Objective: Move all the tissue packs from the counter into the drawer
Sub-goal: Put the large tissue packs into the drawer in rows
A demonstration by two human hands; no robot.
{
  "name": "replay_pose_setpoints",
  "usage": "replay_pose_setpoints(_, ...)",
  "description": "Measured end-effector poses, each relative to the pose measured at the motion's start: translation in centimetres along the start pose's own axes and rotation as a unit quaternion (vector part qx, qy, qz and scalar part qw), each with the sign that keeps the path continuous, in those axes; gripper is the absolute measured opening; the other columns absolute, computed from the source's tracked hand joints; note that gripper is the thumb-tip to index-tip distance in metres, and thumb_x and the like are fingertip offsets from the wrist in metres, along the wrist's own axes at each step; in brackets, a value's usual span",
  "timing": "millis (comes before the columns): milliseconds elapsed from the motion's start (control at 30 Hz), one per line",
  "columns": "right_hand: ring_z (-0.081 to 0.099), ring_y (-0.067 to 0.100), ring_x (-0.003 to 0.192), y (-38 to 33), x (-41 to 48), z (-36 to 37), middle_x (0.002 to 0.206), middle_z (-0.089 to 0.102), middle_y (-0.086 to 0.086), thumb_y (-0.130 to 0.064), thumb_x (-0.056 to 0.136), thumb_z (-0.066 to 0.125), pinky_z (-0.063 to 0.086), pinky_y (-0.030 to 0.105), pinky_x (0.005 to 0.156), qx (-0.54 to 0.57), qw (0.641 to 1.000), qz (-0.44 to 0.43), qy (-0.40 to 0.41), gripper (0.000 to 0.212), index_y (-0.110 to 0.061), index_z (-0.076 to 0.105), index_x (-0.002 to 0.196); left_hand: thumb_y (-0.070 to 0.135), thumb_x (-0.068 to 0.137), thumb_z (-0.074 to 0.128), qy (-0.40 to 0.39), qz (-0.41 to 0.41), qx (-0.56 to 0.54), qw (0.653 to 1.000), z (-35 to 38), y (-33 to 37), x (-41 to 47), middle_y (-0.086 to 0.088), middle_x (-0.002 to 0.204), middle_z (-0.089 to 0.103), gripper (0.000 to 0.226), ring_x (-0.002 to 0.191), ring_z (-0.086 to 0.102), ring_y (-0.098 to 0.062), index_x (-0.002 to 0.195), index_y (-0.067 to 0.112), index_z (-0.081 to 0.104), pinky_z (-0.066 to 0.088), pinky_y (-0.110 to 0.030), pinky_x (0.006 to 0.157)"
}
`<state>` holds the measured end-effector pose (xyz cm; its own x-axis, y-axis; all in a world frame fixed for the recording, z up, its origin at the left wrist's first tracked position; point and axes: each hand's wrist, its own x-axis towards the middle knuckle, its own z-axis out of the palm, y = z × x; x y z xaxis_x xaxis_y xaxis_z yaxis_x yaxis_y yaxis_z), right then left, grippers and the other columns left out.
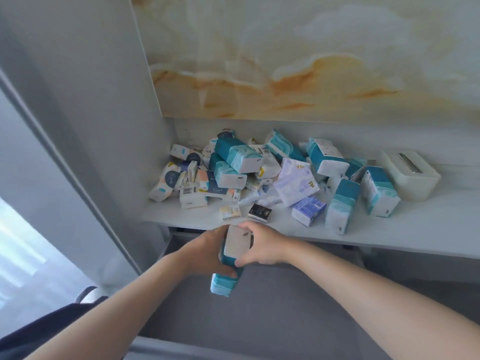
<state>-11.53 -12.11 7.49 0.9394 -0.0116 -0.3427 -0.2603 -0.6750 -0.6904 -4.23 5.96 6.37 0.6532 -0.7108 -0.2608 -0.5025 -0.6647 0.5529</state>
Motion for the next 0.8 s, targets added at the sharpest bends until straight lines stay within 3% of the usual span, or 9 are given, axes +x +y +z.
replay_pose_setpoints(100,0.055,0.016,0.106,-1.4,3.5,4.7,0.13,0.042,-0.007,-0.036,0.06,0.088,0.055,0.03,0.079,-0.025,0.999,0.008,-0.029,0.101,-0.036,0.032,0.144,0.053,0.055,0.082,-0.004,-0.043,0.05,0.998,0.1,-5.6,-1.3,0.016,0.143,0.039,0.115,0.126,0.045,-0.01,0.151,0.036,0.019,0.043,-0.03,0.104)
replay_pose_setpoints(167,0.055,0.02,0.105,-1.8,6.2,7.9,0.128,0.047,-0.004,-0.03,0.062,0.088,0.055,0.032,0.079,-0.049,0.998,0.007,-0.029,0.097,-0.038,0.034,0.141,0.052,0.061,0.079,0.007,-0.061,0.073,0.995,0.3,-9.9,-2.2,0.01,0.144,0.037,0.112,0.13,0.042,-0.013,0.152,0.035,0.016,0.04,-0.029,0.106)
replay_pose_setpoints(267,0.06,0.025,0.088,-2.3,9.1,11.6,0.127,0.049,-0.002,-0.023,0.065,0.086,0.059,0.033,0.061,0.0,0.998,0.058,-0.008,0.096,-0.04,0.033,0.143,0.041,0.073,0.078,-0.01,-0.108,0.125,0.986,0.2,-13.6,-2.5,0.001,0.149,0.031,0.105,0.138,0.033,-0.021,0.155,0.028,0.014,0.039,-0.036,0.109)
replay_pose_setpoints(333,0.06,0.027,0.09,-2.9,11.1,13.8,0.125,0.048,-0.001,-0.019,0.067,0.087,0.061,0.035,0.056,0.04,0.995,0.089,-0.001,0.095,-0.041,0.034,0.143,0.04,0.075,0.077,0.009,-0.135,0.124,0.983,0.0,-15.5,-1.8,-0.001,0.15,0.031,0.101,0.138,0.033,-0.024,0.155,0.029,0.017,0.04,-0.039,0.108)
replay_pose_setpoints(433,0.058,0.03,0.105,-3.4,13.6,16.2,0.13,0.051,0.002,-0.019,0.069,0.086,0.062,0.04,0.071,0.059,0.992,0.107,0.016,0.092,-0.041,0.034,0.142,0.042,0.073,0.077,0.03,-0.155,0.095,0.983,0.0,-17.6,-0.6,-0.001,0.146,0.035,0.095,0.131,0.042,-0.026,0.152,0.032,0.025,0.044,-0.038,0.104)
replay_pose_setpoints(633,0.055,0.026,0.122,-4.4,16.8,18.8,0.14,0.053,0.003,-0.022,0.079,0.081,0.049,0.029,0.089,0.124,0.985,0.101,0.058,0.096,-0.031,0.021,0.154,0.04,0.079,0.073,0.075,-0.172,0.069,0.98,1.4,-20.1,0.7,-0.001,0.135,0.047,0.073,0.123,0.048,-0.024,0.144,0.033,0.042,0.046,-0.036,0.1)
replay_pose_setpoints(733,0.057,0.024,0.12,-4.3,17.3,19.6,0.137,0.056,0.002,-0.022,0.078,0.081,0.049,0.031,0.092,0.187,0.969,0.133,0.09,0.096,-0.027,0.021,0.153,0.033,0.085,0.068,0.091,-0.163,0.085,0.979,1.6,-20.6,1.0,0.0,0.134,0.046,0.062,0.122,0.048,-0.025,0.142,0.034,0.044,0.047,-0.037,0.099)
replay_pose_setpoints(800,0.058,0.023,0.116,-3.9,17.1,19.9,0.135,0.056,0.002,-0.024,0.076,0.083,0.048,0.03,0.086,0.22,0.957,0.157,0.11,0.089,-0.026,0.03,0.147,0.022,0.089,0.061,0.105,-0.155,0.097,0.977,1.9,-20.8,1.0,-0.001,0.133,0.045,0.056,0.12,0.048,-0.026,0.142,0.033,0.044,0.048,-0.038,0.095)
